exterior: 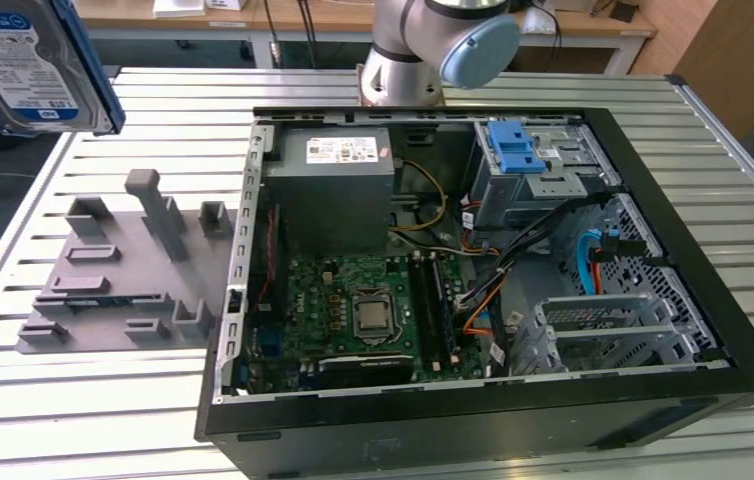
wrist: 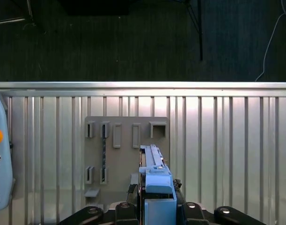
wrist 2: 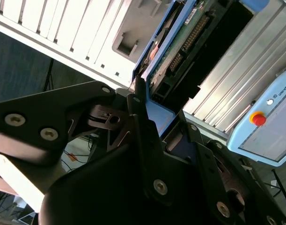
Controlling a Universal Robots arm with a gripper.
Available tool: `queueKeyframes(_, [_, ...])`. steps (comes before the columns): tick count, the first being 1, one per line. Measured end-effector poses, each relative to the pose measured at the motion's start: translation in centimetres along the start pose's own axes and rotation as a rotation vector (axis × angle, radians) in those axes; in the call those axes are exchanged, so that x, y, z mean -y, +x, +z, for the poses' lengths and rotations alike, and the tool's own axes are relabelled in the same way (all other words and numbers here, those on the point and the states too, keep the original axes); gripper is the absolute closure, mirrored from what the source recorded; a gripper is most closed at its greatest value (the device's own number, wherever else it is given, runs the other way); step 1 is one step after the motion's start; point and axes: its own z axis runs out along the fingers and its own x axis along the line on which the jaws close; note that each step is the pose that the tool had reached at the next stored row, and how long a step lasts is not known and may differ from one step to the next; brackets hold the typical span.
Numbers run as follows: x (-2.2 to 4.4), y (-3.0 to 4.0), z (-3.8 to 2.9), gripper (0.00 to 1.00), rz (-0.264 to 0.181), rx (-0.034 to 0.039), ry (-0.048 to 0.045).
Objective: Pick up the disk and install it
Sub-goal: 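Pick up the disk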
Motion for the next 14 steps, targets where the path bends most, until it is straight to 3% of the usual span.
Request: queueKeyframes(14, [1.89,1.03,0.00,0.63,0.002,0.0000,0.0001])
